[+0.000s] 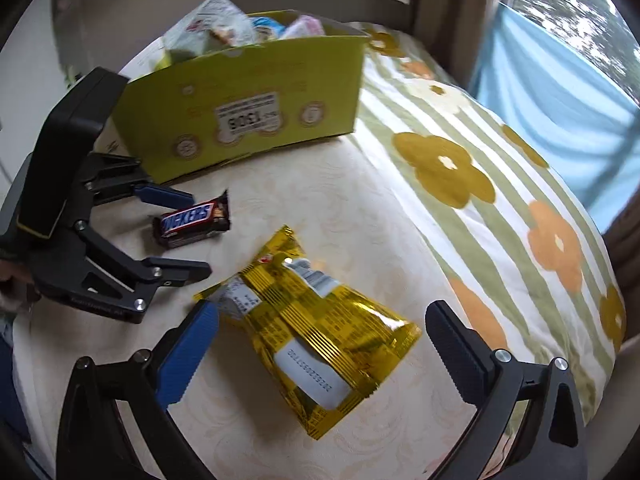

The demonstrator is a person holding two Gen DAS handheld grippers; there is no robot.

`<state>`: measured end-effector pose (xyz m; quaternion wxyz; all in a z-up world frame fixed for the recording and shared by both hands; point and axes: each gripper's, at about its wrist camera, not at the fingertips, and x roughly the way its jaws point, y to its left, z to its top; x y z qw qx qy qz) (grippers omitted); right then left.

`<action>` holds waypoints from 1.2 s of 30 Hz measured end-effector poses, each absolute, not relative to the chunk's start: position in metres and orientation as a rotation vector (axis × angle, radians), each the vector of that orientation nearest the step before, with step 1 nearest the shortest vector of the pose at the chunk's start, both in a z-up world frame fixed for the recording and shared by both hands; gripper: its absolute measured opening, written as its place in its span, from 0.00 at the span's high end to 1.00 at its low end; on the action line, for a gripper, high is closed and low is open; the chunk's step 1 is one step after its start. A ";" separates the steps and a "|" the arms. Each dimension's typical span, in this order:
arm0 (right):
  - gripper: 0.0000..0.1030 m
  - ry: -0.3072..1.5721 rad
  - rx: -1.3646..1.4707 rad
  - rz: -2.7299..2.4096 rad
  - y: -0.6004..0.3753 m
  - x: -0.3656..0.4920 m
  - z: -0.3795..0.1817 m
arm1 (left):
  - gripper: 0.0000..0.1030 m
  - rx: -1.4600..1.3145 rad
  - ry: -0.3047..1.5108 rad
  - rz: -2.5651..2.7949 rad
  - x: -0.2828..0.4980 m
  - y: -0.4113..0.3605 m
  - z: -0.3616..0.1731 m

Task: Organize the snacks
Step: 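Grasp the Snickers bar with left tool while right tool grasps the gold packet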

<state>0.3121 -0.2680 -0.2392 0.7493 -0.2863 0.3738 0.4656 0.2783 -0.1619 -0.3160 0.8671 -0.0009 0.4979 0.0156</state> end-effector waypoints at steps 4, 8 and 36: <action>0.00 0.823 -0.707 1.061 -0.259 0.313 -0.242 | 0.69 0.006 1.062 0.033 0.282 -0.164 -0.313; 0.00 0.833 -0.784 1.114 -0.250 0.312 -0.249 | 0.75 0.009 1.071 0.029 0.285 -0.162 -0.311; 0.46 0.985 -0.863 1.193 -0.238 0.302 -0.243 | 0.75 0.002 1.042 0.011 0.269 -0.157 -0.272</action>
